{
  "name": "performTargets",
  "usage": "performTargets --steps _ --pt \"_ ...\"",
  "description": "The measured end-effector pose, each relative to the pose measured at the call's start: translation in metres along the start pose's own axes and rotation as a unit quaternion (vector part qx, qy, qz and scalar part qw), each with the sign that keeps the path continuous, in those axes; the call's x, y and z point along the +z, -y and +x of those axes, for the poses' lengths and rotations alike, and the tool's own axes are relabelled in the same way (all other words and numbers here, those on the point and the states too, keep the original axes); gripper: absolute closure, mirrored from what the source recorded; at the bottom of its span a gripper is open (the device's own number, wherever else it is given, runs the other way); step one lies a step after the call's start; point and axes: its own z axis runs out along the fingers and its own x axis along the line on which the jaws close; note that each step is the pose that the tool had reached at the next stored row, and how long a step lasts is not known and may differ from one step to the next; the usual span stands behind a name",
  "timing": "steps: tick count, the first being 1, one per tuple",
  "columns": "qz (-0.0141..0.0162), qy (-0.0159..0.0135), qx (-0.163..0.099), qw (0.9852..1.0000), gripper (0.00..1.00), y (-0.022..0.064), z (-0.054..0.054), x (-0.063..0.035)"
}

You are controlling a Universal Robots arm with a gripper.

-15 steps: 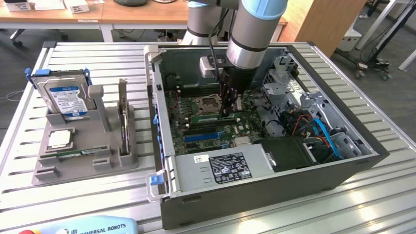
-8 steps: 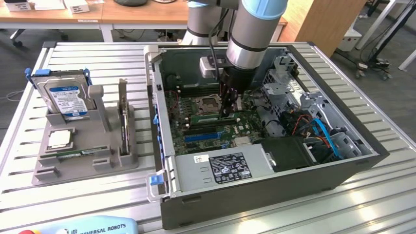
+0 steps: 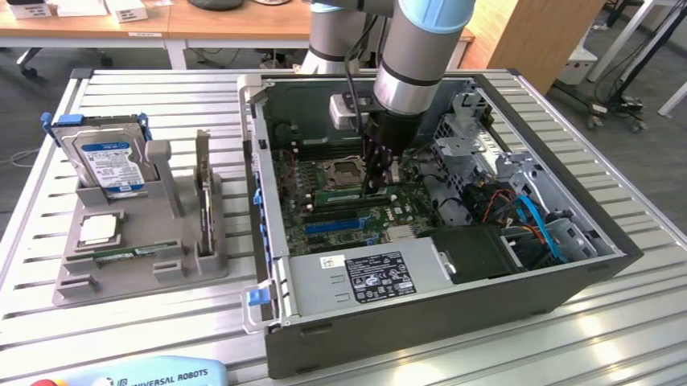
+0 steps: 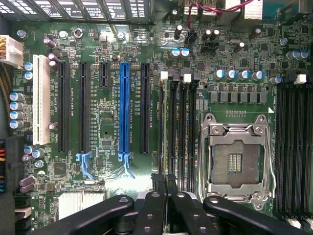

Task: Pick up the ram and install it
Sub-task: 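Insert the ram into the slot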

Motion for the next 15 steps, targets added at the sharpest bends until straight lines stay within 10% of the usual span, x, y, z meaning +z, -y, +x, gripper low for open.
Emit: performTargets --steps 15 --pt "0.0000 -0.0001 0.000 1.0000 0.89 0.0000 0.0005 0.0014"
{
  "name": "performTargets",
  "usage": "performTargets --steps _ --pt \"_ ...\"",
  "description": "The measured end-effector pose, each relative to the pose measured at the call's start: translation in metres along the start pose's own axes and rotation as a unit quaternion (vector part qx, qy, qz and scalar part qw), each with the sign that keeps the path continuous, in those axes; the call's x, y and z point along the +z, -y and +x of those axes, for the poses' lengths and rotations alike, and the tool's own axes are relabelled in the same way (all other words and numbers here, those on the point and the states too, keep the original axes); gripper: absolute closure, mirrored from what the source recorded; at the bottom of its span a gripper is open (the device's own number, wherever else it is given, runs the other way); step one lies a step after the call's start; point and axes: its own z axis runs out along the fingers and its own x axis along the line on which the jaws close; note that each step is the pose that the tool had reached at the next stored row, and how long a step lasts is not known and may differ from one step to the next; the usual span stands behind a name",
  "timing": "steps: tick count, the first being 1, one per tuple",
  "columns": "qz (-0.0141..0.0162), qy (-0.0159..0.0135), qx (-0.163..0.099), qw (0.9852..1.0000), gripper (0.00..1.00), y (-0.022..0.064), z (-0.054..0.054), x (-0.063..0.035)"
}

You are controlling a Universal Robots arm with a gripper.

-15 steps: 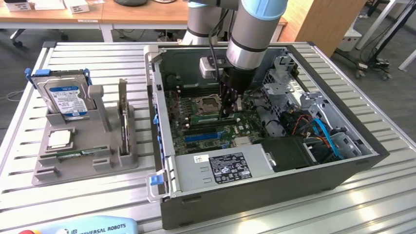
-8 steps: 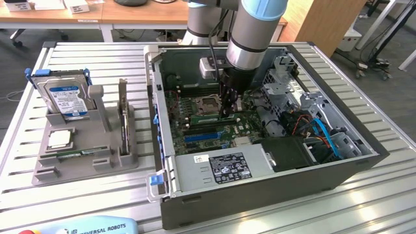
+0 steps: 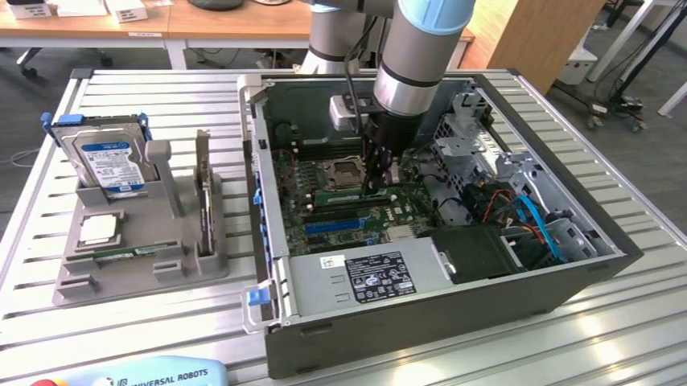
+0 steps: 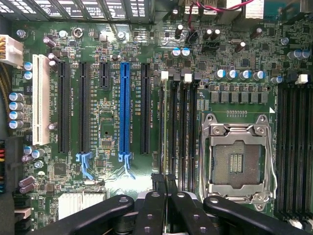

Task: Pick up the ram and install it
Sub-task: 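Insert the ram into the slot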

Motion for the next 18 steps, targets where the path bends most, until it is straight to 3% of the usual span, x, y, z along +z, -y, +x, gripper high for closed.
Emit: performTargets --steps 18 --pt "0.0000 0.0000 0.000 1.0000 0.89 -0.0002 -0.0001 0.0017"
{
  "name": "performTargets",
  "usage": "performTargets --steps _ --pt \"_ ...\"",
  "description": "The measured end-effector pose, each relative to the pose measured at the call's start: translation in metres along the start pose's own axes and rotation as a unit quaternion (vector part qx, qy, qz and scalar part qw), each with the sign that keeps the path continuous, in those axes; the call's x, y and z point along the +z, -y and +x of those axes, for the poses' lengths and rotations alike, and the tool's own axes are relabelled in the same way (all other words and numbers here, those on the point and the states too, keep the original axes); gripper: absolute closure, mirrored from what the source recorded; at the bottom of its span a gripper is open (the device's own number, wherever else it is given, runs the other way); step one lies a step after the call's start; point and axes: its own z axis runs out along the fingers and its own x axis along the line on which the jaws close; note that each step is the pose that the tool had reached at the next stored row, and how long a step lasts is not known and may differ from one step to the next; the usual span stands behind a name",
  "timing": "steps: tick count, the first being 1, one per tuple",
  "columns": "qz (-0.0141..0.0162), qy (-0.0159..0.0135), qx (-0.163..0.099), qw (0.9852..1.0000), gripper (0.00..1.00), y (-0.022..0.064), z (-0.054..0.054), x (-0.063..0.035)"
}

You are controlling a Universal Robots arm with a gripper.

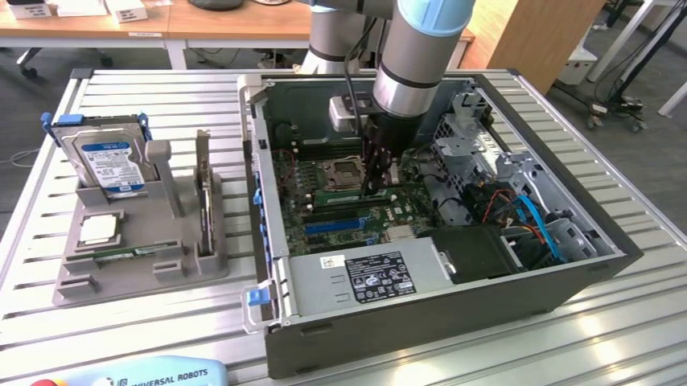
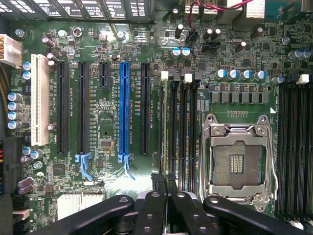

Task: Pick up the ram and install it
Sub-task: 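Insert the ram into the slot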

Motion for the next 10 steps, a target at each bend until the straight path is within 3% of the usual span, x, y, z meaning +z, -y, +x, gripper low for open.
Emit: performTargets --steps 10 --pt "0.0000 0.0000 0.000 1.0000 0.89 0.0001 0.0001 0.0018"
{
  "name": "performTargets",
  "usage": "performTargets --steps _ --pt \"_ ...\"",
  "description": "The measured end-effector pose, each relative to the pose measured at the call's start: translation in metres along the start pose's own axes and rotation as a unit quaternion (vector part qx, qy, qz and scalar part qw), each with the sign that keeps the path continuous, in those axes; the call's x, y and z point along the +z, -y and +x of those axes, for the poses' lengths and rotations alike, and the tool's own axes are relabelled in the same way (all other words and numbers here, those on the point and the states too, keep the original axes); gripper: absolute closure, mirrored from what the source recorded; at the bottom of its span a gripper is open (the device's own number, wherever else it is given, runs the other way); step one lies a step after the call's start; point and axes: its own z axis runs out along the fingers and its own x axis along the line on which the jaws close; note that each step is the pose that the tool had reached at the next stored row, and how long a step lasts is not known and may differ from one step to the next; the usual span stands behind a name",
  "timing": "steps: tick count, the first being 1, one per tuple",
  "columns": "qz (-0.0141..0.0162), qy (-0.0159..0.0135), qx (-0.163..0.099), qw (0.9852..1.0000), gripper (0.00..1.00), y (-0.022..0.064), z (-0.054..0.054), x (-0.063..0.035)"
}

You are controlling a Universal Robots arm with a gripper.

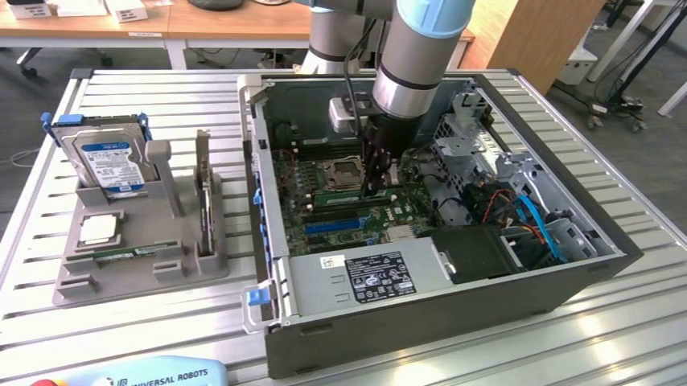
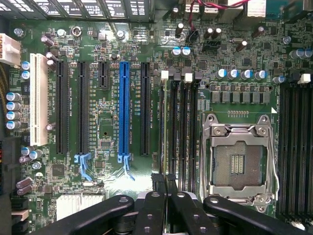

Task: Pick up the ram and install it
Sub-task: 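Insert the ram into the slot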

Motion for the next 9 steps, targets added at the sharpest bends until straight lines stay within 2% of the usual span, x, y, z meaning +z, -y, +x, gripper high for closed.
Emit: performTargets --steps 9 --pt "0.0000 0.0000 0.000 1.0000 0.89 0.0001 0.0001 0.0022"
